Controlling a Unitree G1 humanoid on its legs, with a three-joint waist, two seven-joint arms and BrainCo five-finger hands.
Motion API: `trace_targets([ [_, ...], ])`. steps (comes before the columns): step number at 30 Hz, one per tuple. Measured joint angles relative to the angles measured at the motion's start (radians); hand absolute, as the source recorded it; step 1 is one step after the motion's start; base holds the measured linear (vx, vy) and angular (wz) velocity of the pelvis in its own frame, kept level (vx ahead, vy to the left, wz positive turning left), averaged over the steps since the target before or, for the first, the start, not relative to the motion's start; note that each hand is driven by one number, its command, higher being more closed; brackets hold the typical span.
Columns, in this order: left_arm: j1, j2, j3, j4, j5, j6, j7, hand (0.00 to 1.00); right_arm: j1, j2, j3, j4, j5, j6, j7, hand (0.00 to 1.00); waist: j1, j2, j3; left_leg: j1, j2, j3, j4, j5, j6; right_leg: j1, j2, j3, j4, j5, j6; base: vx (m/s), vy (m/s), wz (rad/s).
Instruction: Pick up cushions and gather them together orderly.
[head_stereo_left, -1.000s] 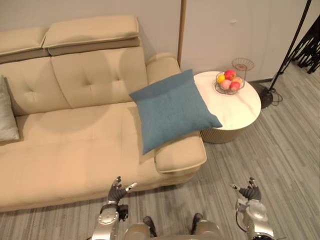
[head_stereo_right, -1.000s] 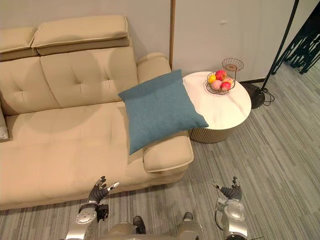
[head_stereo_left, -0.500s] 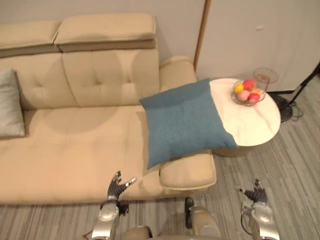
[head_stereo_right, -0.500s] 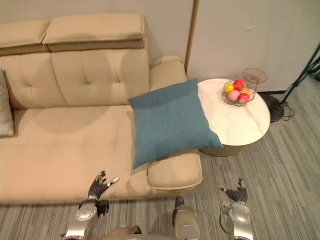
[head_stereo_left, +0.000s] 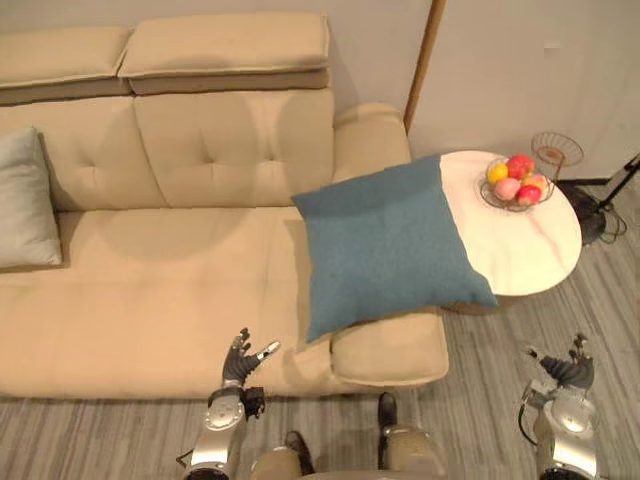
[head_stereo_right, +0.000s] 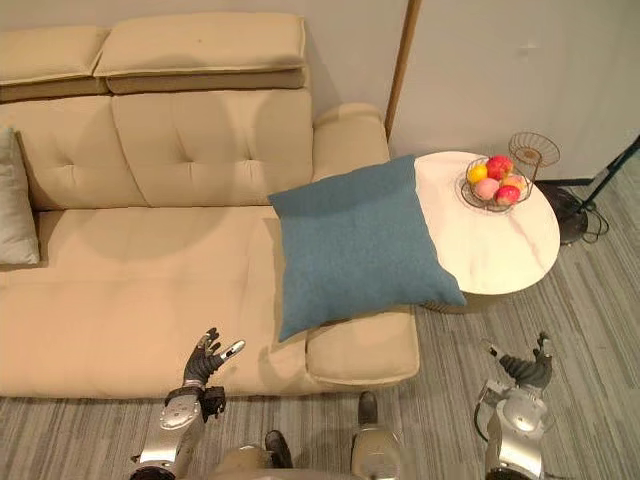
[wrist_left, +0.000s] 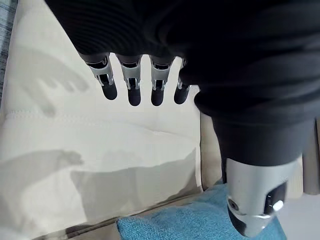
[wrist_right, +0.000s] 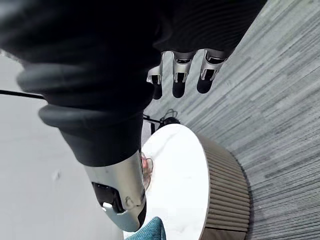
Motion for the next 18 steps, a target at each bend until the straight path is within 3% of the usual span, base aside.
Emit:
trace_targets([
  [3,-0.092,0.027,-0.011,0.006,-0.019,0.000,0.003,0.00,-0.094,-0.071,0.090,0.058,0.001,-0.001,0.018,0.00,-0.002,-0.010,0.017,-0.070,-0.009,0.005,0.008,0.013,0.012,-0.063,-0.005,0.016,-0.021,0.044,-0.001,-0.14,-0.012,-0.10],
  [7,-0.278,0.037,-0.048,0.072,-0.057,-0.002,0.010,0.00,-0.247,-0.104,0.197,0.103,0.004,-0.001,0.021,0.00,-0.004,-0.020,0.061,-0.168,-0.008,-0.001,0.058,0.015,0.015,-0.133,-0.009,0.021,-0.025,0.078,-0.004,-0.17,-0.029,0.02],
  [11,-0.530,0.038,-0.105,0.152,-0.094,-0.009,0.038,0.00,-0.490,-0.157,0.324,0.174,0.031,0.001,0.019,0.00,-0.008,-0.019,0.146,-0.282,-0.004,-0.015,0.115,0.014,0.018,-0.221,-0.018,0.026,-0.024,0.117,-0.005,-0.15,-0.021,0.05],
  [17,-0.806,0.046,-0.170,0.255,-0.126,-0.014,0.076,0.00,-0.783,-0.168,0.444,0.240,0.032,0.026,-0.009,0.00,-0.009,-0.019,0.228,-0.387,0.010,-0.020,0.179,0.018,0.028,-0.303,-0.015,0.029,-0.018,0.148,-0.014,-0.09,-0.022,0.00],
  [18,-0.849,0.044,-0.177,0.277,-0.138,-0.015,0.089,0.00,-0.829,-0.170,0.480,0.247,0.032,0.027,-0.014,1.00,-0.014,-0.019,0.228,-0.409,0.009,-0.020,0.179,0.022,0.035,-0.324,-0.015,0.031,-0.018,0.152,-0.015,-0.05,-0.053,-0.01],
])
